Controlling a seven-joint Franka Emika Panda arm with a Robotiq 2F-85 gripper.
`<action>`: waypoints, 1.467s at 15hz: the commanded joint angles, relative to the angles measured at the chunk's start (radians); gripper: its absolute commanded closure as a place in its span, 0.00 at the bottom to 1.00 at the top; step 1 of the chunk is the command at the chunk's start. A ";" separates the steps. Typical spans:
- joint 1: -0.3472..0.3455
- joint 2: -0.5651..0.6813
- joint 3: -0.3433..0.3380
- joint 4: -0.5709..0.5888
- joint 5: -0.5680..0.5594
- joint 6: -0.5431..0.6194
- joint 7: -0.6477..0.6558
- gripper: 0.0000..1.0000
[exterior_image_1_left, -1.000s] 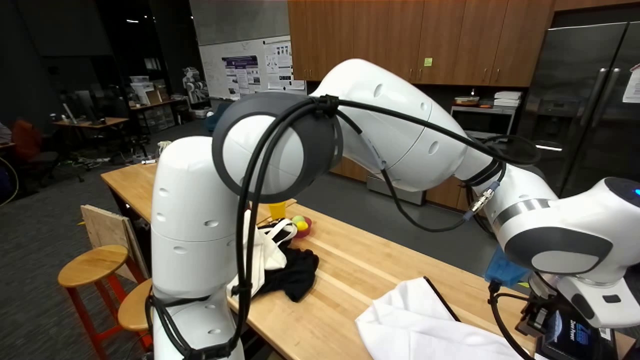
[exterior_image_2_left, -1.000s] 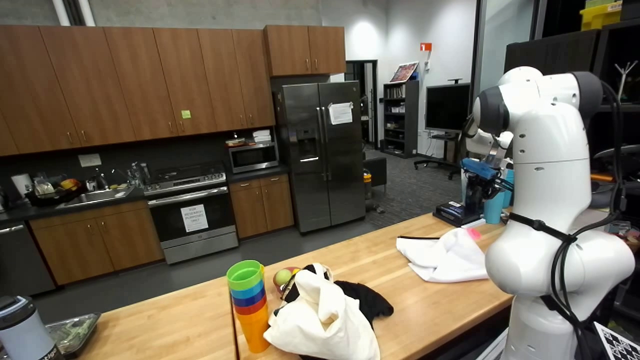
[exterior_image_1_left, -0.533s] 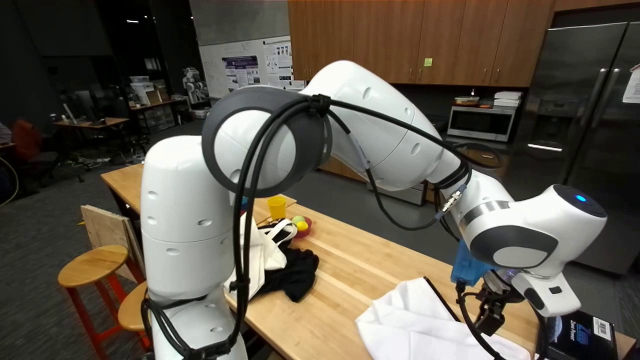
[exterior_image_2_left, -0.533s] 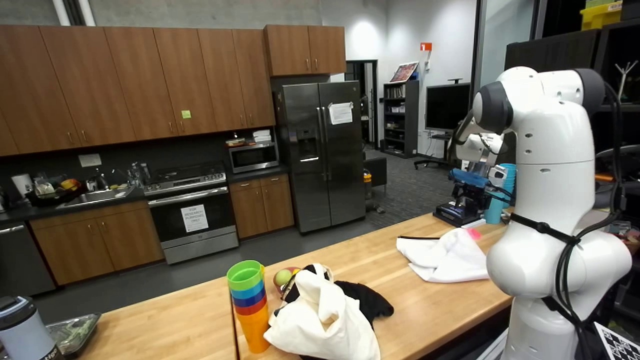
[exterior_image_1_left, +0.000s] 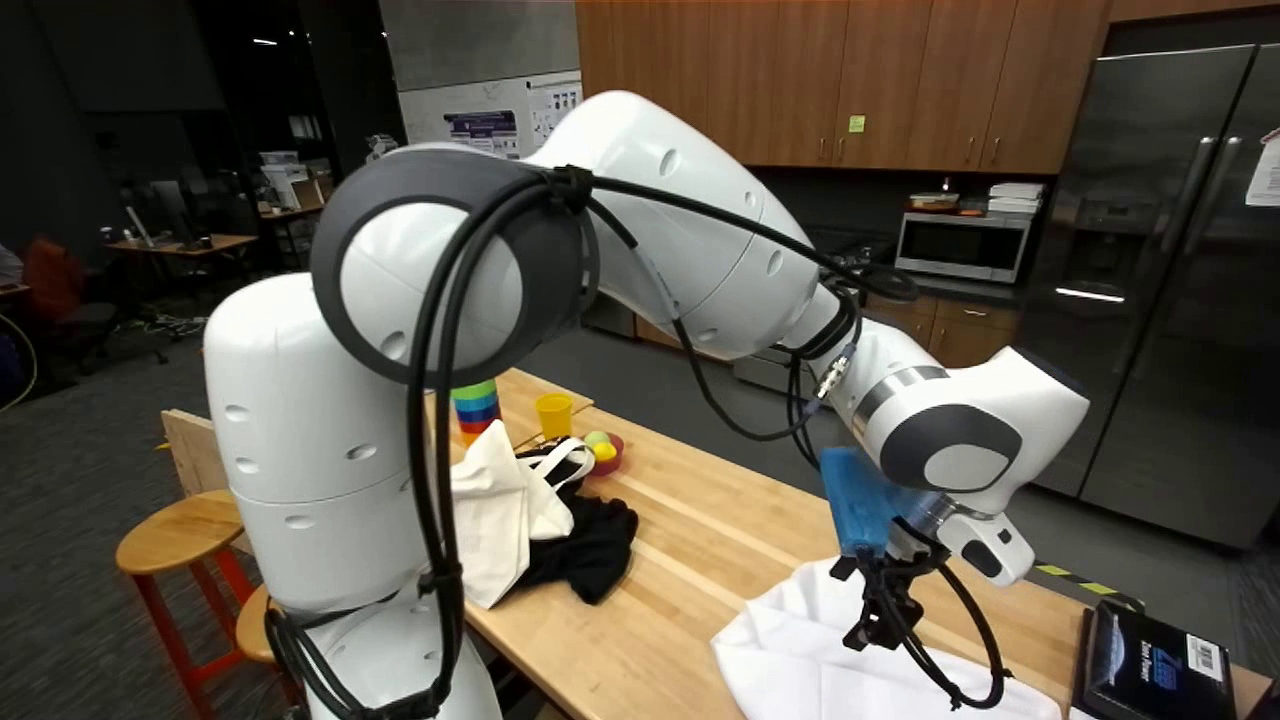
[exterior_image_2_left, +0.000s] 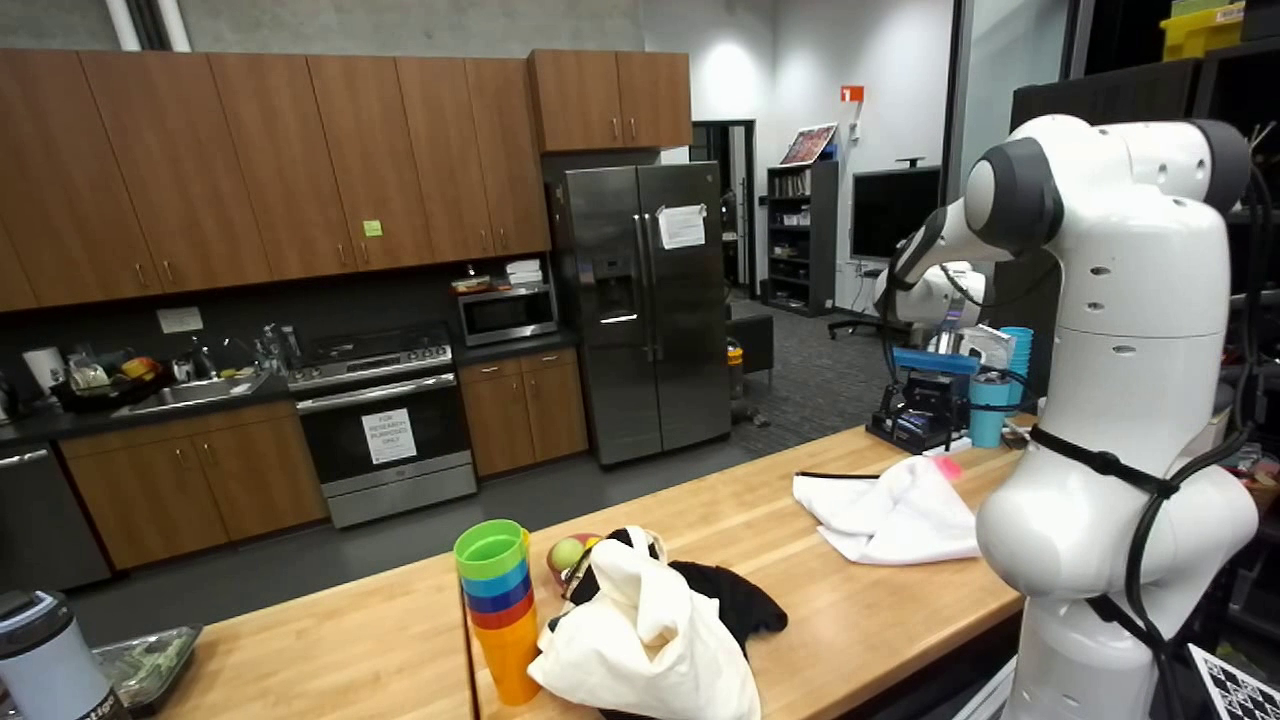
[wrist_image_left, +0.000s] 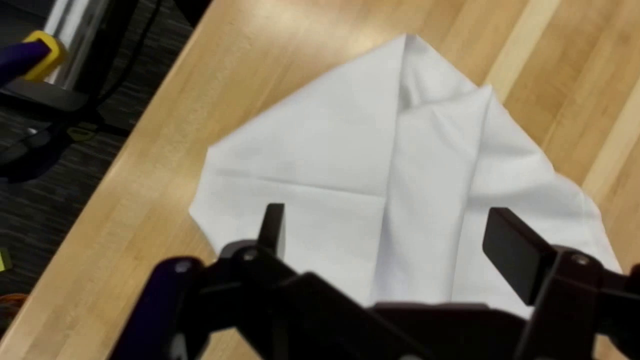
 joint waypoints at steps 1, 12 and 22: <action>0.025 -0.058 0.028 -0.083 -0.062 -0.030 -0.050 0.00; 0.048 -0.014 0.060 -0.353 -0.051 0.367 -0.029 0.00; 0.066 0.063 0.096 -0.378 0.099 0.559 -0.055 0.00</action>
